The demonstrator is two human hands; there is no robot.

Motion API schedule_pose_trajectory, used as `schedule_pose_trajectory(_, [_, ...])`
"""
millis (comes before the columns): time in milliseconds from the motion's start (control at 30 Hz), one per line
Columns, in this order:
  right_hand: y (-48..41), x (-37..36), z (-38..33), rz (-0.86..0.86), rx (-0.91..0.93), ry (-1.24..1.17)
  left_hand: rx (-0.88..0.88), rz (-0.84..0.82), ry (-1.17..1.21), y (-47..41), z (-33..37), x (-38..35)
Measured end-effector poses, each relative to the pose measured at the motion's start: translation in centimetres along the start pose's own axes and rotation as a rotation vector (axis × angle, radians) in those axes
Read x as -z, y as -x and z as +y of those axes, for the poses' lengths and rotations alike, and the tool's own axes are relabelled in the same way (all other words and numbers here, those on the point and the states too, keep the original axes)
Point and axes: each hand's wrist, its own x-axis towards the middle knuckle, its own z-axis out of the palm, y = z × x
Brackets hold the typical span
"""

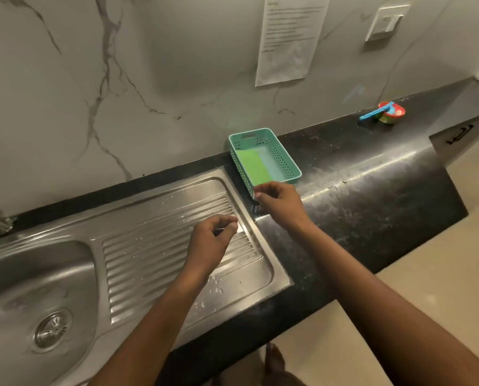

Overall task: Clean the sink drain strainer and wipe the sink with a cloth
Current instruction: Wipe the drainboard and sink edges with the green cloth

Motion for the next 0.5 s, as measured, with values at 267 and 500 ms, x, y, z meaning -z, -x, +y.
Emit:
schedule_pose_trajectory(267, [-12.8, 1.8, 1.4, -0.061, 0.020, 0.325, 0.058, 0.162, 0.020, -0.6, -0.2, -3.3])
schedule_pose_trajectory(500, [-18.4, 0.2, 2.7, -0.333, 0.006, 0.644, 0.085, 0.244, 0.033, -0.8, -1.0, -7.5])
